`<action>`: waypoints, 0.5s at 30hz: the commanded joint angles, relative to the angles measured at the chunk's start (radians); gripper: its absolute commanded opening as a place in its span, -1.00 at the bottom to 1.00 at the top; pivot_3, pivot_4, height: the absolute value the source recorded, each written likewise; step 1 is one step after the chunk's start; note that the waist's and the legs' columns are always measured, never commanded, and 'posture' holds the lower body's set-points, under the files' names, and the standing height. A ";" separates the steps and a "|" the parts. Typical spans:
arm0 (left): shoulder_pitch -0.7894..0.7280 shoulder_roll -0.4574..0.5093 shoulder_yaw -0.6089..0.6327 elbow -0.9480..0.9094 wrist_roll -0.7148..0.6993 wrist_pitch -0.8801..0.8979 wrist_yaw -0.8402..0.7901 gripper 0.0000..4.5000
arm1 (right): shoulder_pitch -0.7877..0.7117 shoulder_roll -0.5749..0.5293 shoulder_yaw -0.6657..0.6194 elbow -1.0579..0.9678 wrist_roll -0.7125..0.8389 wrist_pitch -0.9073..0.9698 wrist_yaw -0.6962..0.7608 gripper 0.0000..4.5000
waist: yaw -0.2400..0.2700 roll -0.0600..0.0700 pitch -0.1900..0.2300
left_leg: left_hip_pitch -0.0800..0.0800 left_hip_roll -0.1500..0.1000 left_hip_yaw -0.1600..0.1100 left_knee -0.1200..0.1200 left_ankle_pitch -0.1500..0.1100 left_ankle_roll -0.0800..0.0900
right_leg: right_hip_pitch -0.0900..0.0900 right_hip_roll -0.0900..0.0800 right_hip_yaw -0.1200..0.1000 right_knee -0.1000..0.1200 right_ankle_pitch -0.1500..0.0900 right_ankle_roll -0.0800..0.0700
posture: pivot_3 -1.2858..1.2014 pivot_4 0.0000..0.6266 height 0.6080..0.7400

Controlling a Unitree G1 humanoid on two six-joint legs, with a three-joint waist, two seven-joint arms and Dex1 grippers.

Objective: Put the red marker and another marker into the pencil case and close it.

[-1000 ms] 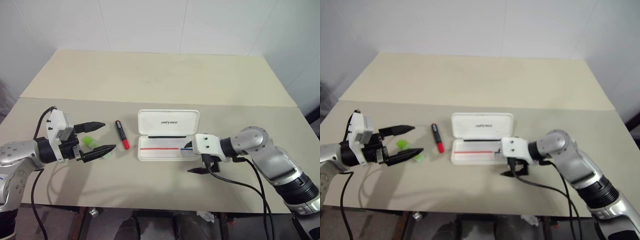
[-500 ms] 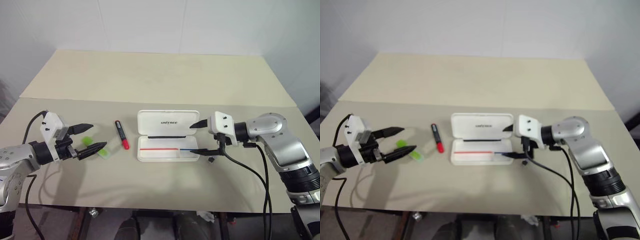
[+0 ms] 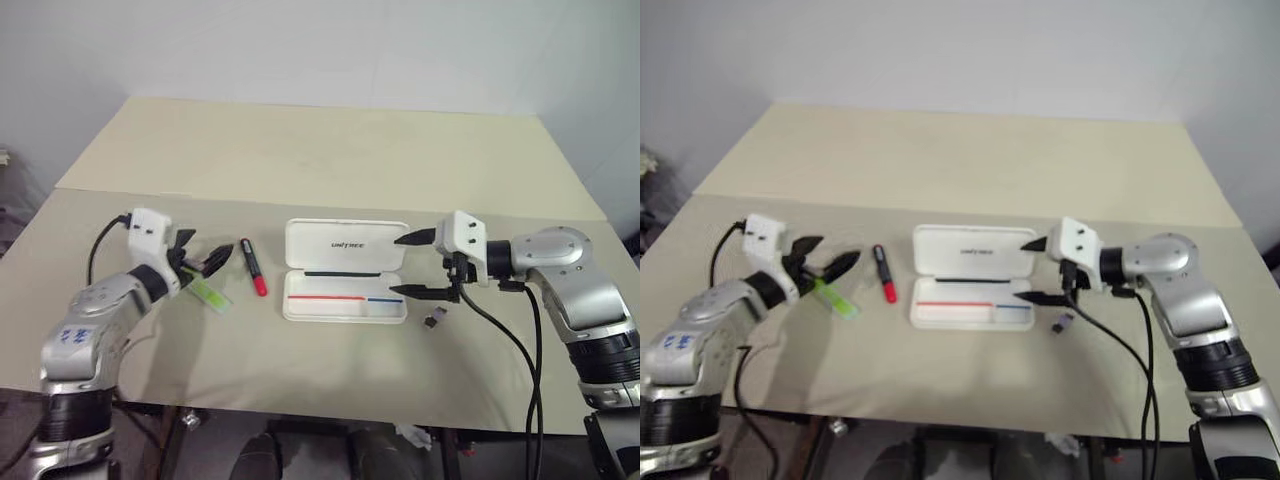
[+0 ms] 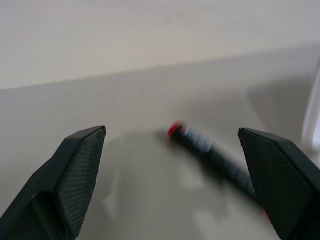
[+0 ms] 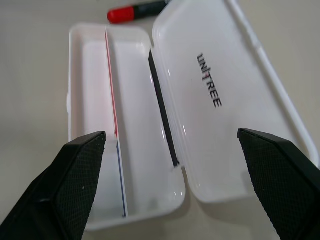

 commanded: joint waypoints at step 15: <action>-0.164 -0.247 -0.026 0.062 0.064 0.219 0.325 1.00 | 0.045 -0.014 -0.088 0.072 0.081 -0.108 0.071 0.98 | 0.001 0.000 0.000 | 0.000 -0.001 0.000 0.002 0.001 -0.001 | 0.001 0.001 0.001 0.001 0.001 0.002 | 0.03 -0.52 1.00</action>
